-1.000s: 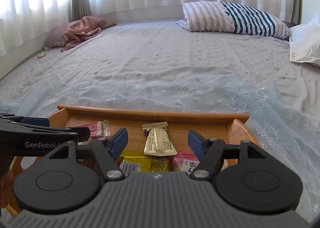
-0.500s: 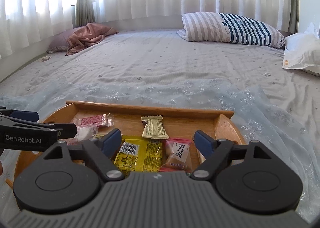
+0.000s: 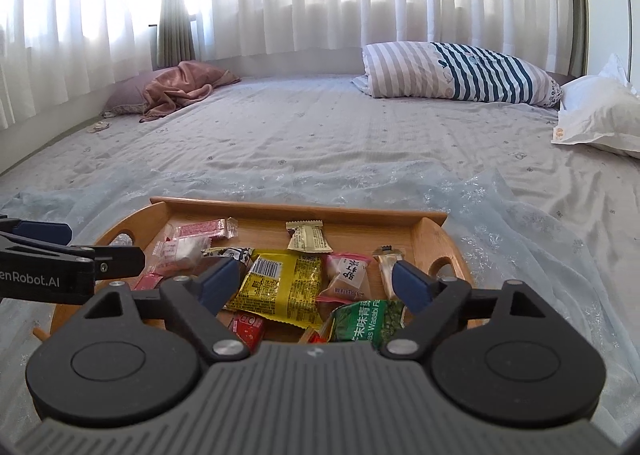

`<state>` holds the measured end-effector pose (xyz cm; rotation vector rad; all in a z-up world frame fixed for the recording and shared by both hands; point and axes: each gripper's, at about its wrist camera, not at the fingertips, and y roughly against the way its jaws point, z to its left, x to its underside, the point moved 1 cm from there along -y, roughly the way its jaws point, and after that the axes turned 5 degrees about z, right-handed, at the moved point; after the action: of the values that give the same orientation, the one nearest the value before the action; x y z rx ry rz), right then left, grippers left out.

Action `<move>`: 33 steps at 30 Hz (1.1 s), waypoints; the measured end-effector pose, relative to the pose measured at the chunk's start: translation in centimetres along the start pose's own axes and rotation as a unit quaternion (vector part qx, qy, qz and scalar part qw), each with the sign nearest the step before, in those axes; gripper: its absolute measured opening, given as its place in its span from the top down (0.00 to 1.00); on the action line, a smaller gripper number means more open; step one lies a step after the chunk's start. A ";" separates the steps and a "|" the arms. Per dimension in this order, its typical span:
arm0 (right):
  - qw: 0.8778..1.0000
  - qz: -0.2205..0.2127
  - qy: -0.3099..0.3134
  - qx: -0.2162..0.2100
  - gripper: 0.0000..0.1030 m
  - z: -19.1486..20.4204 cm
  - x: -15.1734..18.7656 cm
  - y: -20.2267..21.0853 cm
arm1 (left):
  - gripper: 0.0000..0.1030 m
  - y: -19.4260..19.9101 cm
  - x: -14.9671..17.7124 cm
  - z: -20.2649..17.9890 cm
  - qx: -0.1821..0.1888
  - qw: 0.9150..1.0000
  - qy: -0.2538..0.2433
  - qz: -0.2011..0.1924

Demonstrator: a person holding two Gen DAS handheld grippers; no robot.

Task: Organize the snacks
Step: 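Lift both open tools away from the tray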

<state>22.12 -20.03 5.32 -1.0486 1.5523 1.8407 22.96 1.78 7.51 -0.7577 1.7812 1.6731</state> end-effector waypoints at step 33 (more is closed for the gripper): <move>0.999 -0.033 0.019 0.021 0.02 2.5 8.3 6.1 | 0.00 5.0 10.2 0.3 -0.014 1.000 0.014 -0.013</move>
<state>12.02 -19.72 2.20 -1.1073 1.5522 1.7462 12.36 2.18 3.34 -0.8160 1.7629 1.6811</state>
